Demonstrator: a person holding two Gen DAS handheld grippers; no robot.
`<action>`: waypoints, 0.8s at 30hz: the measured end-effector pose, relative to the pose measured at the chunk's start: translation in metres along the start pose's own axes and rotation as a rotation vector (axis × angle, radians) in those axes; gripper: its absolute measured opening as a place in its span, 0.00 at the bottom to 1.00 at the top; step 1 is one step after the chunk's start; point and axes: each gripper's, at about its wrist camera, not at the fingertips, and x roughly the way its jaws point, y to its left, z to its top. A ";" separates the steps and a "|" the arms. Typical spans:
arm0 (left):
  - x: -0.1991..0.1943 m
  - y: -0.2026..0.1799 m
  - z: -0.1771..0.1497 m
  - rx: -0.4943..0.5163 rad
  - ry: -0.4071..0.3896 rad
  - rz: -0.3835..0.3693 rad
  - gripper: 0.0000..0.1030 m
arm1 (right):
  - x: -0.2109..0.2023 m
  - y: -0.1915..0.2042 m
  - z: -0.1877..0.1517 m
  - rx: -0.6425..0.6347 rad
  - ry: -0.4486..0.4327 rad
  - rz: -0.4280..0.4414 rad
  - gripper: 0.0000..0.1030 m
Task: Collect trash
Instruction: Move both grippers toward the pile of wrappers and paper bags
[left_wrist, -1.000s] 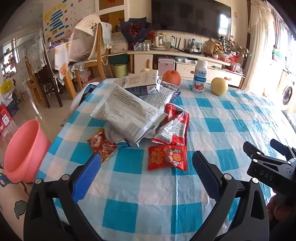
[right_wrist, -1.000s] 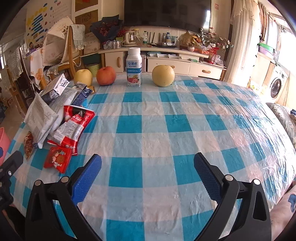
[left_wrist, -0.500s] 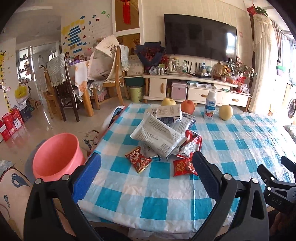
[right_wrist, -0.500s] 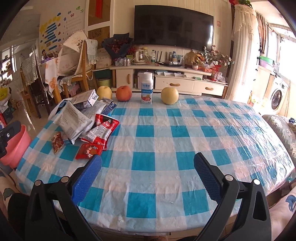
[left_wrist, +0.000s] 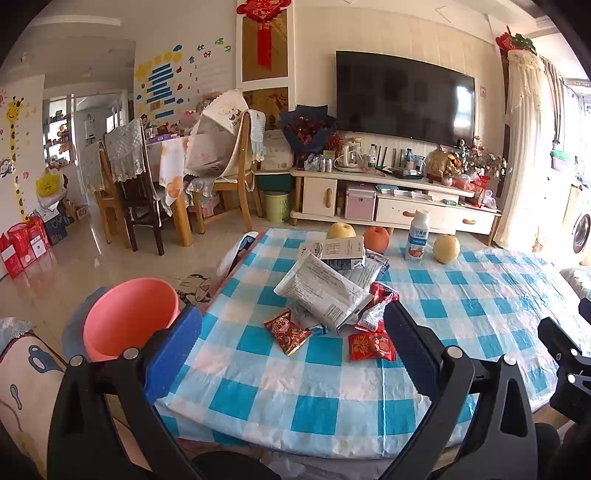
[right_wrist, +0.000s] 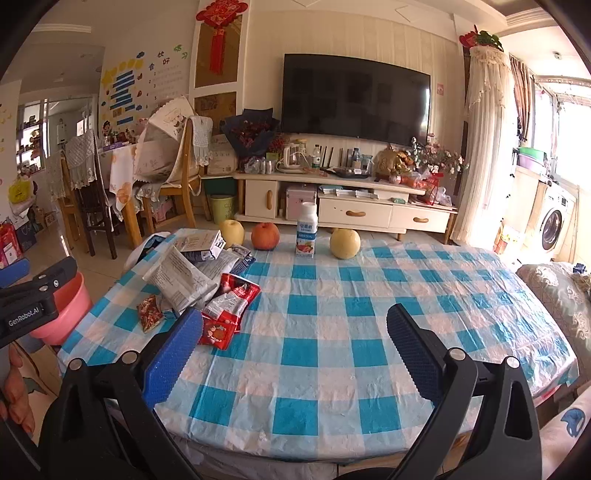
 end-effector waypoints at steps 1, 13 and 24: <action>-0.001 0.000 0.001 -0.002 0.000 0.001 0.96 | -0.004 0.000 0.003 -0.001 -0.010 0.002 0.95; -0.011 0.002 0.003 -0.003 -0.023 0.006 0.96 | -0.023 0.012 0.012 -0.025 -0.061 0.014 0.95; -0.005 0.003 -0.001 -0.027 0.000 -0.006 0.96 | -0.014 0.020 0.003 -0.035 -0.039 0.006 0.95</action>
